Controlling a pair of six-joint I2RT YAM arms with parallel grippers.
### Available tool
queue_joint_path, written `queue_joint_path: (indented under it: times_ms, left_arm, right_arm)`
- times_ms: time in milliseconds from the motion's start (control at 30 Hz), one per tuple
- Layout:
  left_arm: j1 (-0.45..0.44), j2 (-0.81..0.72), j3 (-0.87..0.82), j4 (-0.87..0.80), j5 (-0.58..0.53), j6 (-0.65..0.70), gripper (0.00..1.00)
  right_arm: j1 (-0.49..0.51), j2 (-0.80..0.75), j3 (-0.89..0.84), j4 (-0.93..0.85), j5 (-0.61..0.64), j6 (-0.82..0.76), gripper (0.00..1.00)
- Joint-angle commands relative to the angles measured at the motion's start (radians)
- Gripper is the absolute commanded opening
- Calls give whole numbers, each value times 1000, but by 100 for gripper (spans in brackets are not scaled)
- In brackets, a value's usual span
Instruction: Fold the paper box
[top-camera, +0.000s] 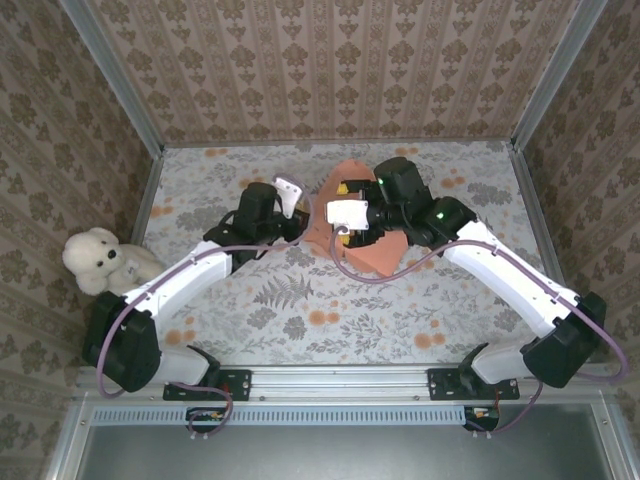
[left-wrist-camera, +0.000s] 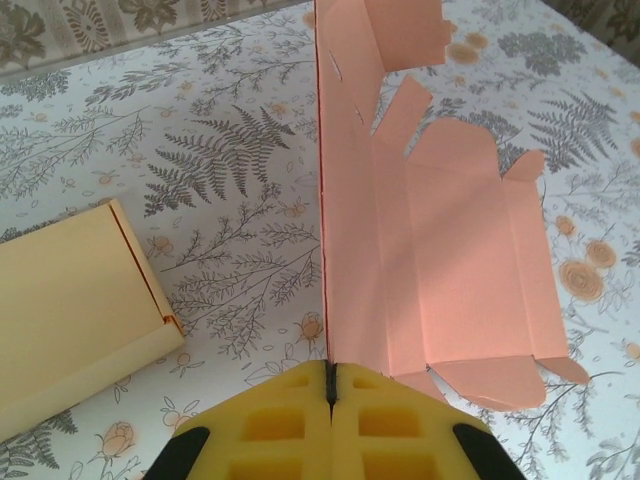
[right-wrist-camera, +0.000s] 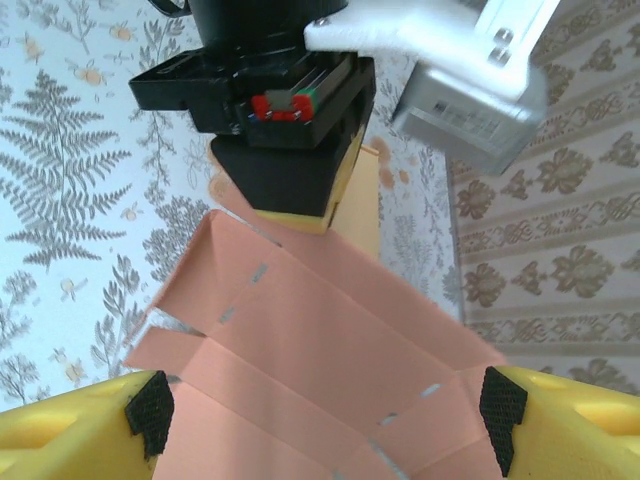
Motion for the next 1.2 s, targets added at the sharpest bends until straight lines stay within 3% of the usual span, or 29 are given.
queue_joint_path:
  times_ms: [0, 333, 667, 1000, 1167]
  left_arm:
    - [-31, -20, -23, 44, -45, 89, 0]
    - [-100, -82, -89, 115, -84, 181, 0]
    - [-112, -107, -127, 154, -29, 218, 0]
    - [-134, -112, -128, 146, -12, 249, 0]
    - [-134, -112, -129, 151, -12, 253, 0]
  right_arm:
    - [-5, 46, 78, -101, 13, -145, 83]
    - [-19, 234, 256, -259, 94, -249, 71]
    - [-88, 259, 238, -248, 84, -295, 69]
    - [-110, 289, 192, -166, 119, -430, 57]
    - [-110, 301, 181, -170, 129, -484, 42]
